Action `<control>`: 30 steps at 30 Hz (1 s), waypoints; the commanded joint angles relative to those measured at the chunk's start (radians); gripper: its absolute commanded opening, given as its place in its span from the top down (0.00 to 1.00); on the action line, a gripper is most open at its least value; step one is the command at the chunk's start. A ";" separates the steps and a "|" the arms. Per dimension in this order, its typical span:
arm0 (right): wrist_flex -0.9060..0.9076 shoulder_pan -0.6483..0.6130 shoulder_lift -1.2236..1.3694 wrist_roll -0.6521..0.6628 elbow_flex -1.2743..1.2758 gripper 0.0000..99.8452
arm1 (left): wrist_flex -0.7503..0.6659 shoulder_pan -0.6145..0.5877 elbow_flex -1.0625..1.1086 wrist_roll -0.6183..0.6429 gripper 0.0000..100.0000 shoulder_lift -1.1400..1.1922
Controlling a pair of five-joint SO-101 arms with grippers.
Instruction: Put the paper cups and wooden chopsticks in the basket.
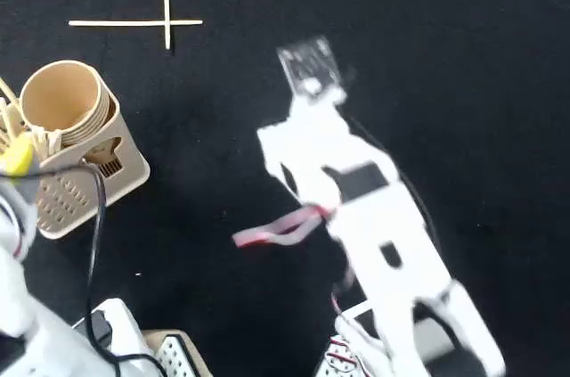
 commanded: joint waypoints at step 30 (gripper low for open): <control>0.916 -0.187 0.647 -0.021 -1.514 0.96 | -0.367 -0.317 1.073 0.012 0.89 -0.850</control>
